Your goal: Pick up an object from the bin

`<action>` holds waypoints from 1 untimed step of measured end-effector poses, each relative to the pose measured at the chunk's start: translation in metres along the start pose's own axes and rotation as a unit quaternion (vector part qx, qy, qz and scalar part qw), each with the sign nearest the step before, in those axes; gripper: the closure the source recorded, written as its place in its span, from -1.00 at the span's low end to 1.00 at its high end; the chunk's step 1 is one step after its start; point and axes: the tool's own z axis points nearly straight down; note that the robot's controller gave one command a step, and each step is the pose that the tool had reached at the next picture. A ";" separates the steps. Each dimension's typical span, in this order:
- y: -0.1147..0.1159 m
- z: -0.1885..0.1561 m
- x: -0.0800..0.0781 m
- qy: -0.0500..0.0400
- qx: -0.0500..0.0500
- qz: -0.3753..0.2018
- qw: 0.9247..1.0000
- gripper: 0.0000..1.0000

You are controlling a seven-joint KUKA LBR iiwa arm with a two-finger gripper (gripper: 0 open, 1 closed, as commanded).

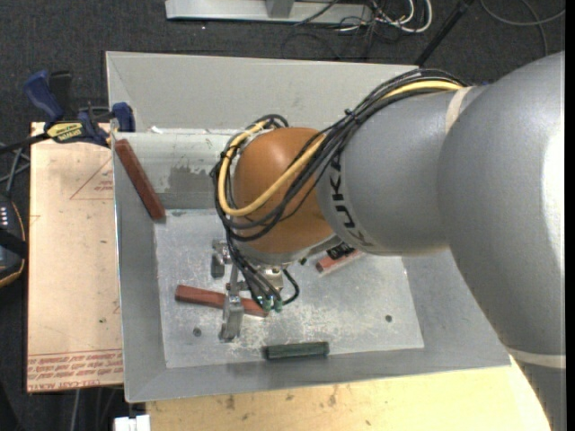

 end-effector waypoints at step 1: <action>-0.001 -0.004 -0.002 -0.004 -0.001 0.002 1.000 -1.00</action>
Offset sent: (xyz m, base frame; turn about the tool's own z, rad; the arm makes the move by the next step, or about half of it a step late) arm 0.0357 0.0041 -0.0697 0.1719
